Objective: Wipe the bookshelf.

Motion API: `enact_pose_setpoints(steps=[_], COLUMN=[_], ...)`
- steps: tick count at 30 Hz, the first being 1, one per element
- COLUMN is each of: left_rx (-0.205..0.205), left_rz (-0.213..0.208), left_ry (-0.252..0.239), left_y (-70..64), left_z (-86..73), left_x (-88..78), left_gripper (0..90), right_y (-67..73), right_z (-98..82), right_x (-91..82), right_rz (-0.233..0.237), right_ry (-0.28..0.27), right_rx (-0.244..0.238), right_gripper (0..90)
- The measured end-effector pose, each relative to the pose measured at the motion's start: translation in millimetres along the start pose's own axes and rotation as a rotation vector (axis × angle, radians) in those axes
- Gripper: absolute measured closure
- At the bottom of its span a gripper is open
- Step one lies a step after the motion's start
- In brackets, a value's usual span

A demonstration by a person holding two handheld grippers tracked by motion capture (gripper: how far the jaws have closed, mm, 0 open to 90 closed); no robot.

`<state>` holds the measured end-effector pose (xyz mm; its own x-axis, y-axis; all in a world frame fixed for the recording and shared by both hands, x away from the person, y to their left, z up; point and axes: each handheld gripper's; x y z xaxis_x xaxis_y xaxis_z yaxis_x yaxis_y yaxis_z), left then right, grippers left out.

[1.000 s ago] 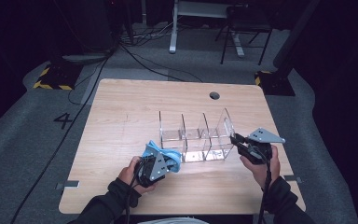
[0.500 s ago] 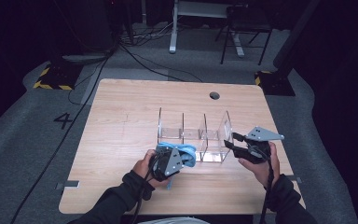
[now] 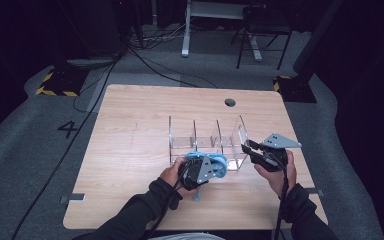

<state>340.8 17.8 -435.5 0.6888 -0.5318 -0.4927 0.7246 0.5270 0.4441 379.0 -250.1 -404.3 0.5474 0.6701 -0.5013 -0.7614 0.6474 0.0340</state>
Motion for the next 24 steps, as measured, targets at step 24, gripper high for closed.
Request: enact_pose_setpoints(steps=[24], left_rx=[-0.063], left_rz=[0.140], left_ry=[0.081], left_y=[40.1], left_z=[-45.2], left_x=[-56.0], left_gripper=[77.7], right_y=[3.9], right_z=[1.7], right_x=[-0.3], right_rz=[-0.013], right_ry=[0.011], right_rx=[-0.010], right_gripper=[70.5])
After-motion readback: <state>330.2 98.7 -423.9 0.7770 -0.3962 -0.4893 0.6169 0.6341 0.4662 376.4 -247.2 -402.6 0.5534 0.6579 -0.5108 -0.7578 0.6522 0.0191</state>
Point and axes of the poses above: each handheld gripper's, and its own axes: x roughly forward along the jaws, z roughly out of its top, y roughly to its left, and after that the axes turned 13 degrees about z, right-handed
